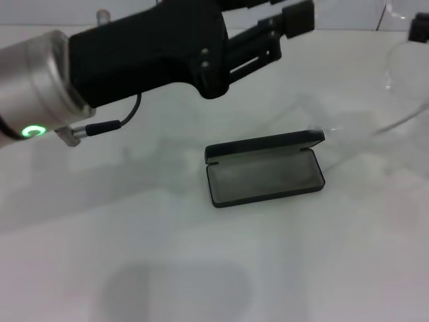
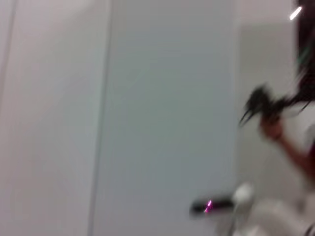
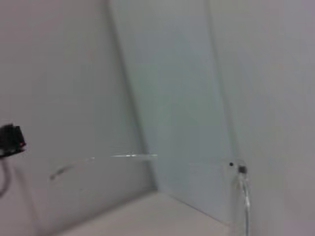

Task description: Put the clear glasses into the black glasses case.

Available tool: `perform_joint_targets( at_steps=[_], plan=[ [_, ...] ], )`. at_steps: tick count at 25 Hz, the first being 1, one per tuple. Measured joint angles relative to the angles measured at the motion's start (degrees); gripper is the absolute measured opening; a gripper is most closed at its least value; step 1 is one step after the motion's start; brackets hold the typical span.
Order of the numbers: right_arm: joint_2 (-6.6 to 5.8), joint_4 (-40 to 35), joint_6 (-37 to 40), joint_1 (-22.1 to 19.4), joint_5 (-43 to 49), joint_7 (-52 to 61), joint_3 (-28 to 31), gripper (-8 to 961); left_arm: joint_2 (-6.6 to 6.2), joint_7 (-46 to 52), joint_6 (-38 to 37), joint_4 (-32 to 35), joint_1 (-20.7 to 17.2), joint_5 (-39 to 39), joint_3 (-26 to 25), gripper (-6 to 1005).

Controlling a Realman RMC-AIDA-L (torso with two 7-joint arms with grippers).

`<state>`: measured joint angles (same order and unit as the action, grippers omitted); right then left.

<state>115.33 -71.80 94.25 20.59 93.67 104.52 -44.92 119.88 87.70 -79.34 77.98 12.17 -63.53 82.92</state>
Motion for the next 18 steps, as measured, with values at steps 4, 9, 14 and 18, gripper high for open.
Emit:
perform_joint_targets(
  at_steps=[4,9,14,18],
  plan=[
    [-0.02,10.88,5.0,2.8,-3.54,-7.93,-0.21,101,-0.03,-4.32,-7.72,-5.49,2.61,6.52,-0.28,314],
    [-0.06,20.11,6.8,7.23,-3.35,-13.02,-2.0,101,-0.13,-4.61,-12.02,-7.92,4.71,7.92,-0.47,214],
    [-0.29,22.73,7.24,8.51,-3.04,-16.39,-7.85,101,-0.15,-4.64,-12.27,-8.47,5.19,7.85,-0.46,138],
    [-0.22,22.55,7.51,8.55,-2.35,-17.76,-11.29,101,-0.27,-4.56,-12.33,-9.96,6.15,7.67,-0.49,108]
  ],
)
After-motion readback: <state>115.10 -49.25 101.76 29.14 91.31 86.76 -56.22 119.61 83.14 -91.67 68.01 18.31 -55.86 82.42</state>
